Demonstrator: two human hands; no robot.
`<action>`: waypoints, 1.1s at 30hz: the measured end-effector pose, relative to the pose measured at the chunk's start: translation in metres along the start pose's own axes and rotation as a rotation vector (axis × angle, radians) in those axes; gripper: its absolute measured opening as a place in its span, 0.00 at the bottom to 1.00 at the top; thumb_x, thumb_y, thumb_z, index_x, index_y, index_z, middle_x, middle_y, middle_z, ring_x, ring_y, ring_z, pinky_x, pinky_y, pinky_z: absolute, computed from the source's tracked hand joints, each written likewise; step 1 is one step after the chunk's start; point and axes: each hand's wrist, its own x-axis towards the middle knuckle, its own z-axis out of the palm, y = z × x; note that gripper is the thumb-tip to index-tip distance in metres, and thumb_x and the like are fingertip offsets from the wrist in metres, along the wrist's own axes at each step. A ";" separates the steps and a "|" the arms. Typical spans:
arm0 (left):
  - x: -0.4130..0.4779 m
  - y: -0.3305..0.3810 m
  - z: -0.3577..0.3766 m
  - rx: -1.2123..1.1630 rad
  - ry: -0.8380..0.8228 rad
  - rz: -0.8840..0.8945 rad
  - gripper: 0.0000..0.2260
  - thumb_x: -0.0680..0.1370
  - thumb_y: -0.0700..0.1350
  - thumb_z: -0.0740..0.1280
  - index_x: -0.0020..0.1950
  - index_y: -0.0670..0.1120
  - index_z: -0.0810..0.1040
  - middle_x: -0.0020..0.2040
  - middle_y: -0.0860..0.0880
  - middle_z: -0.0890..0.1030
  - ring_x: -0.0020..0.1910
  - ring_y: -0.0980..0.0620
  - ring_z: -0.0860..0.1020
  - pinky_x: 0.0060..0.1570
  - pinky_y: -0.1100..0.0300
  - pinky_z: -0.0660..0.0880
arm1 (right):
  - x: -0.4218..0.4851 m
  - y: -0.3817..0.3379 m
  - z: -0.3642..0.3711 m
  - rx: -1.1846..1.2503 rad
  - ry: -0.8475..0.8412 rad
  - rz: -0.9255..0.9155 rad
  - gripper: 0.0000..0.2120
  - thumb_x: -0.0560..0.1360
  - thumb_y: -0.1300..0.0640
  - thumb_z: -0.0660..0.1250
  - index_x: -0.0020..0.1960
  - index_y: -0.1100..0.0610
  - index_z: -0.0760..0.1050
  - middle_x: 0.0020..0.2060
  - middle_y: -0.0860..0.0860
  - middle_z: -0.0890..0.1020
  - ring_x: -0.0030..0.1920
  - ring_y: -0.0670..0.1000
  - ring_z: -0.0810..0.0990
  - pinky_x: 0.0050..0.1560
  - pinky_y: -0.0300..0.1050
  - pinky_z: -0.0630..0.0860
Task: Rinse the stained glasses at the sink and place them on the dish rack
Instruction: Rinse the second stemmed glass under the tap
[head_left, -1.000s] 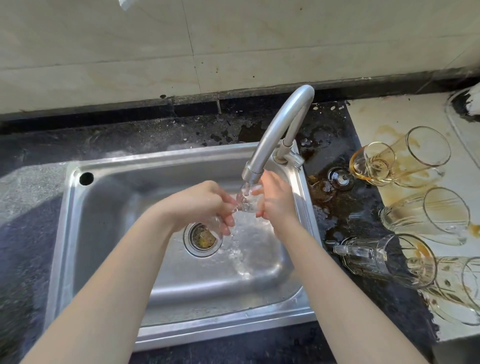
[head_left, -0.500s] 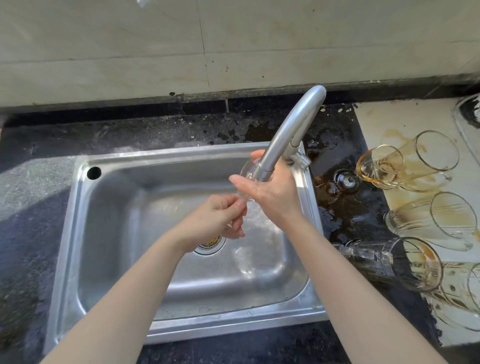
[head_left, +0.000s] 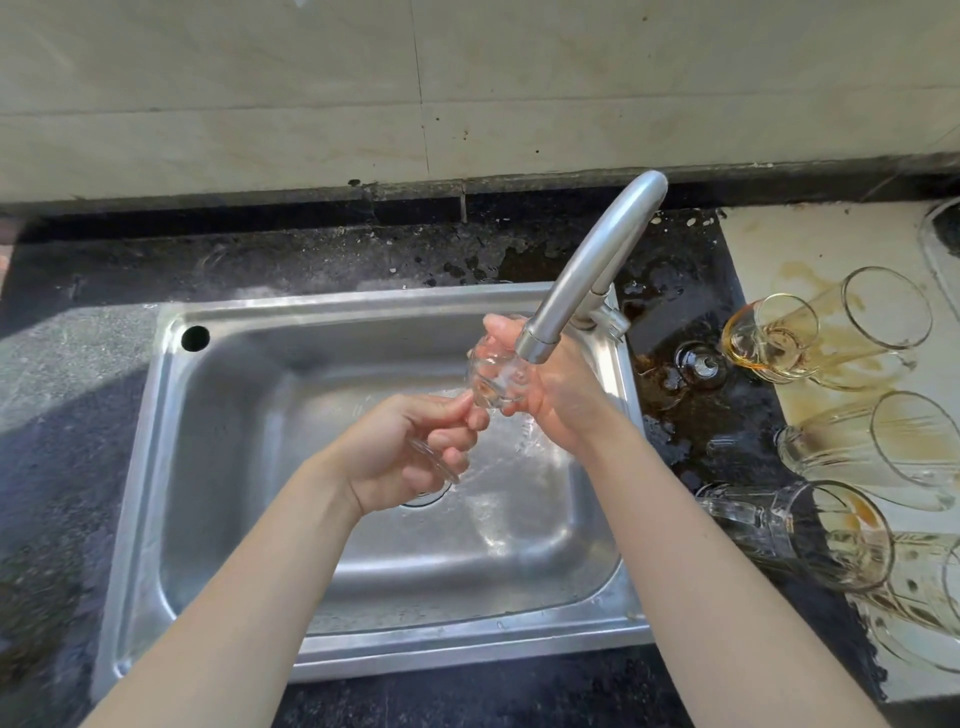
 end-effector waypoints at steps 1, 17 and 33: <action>0.002 0.001 0.002 0.017 0.035 -0.001 0.08 0.73 0.47 0.62 0.40 0.42 0.74 0.23 0.53 0.65 0.22 0.59 0.69 0.13 0.72 0.55 | -0.001 0.002 -0.001 0.007 0.046 0.013 0.12 0.75 0.51 0.68 0.35 0.54 0.76 0.28 0.49 0.76 0.26 0.49 0.73 0.27 0.43 0.65; 0.052 0.004 0.069 0.517 0.622 0.514 0.21 0.70 0.58 0.73 0.25 0.49 0.71 0.20 0.54 0.71 0.21 0.56 0.71 0.25 0.64 0.69 | -0.013 0.056 -0.022 0.817 0.484 0.452 0.11 0.79 0.49 0.60 0.49 0.57 0.72 0.23 0.55 0.79 0.21 0.52 0.78 0.18 0.33 0.70; 0.011 0.030 0.033 0.793 0.256 -0.015 0.08 0.76 0.41 0.68 0.48 0.36 0.79 0.28 0.44 0.78 0.25 0.47 0.75 0.27 0.62 0.76 | -0.006 0.041 -0.007 0.173 0.449 0.109 0.11 0.77 0.50 0.64 0.40 0.52 0.80 0.37 0.52 0.77 0.41 0.52 0.74 0.43 0.46 0.71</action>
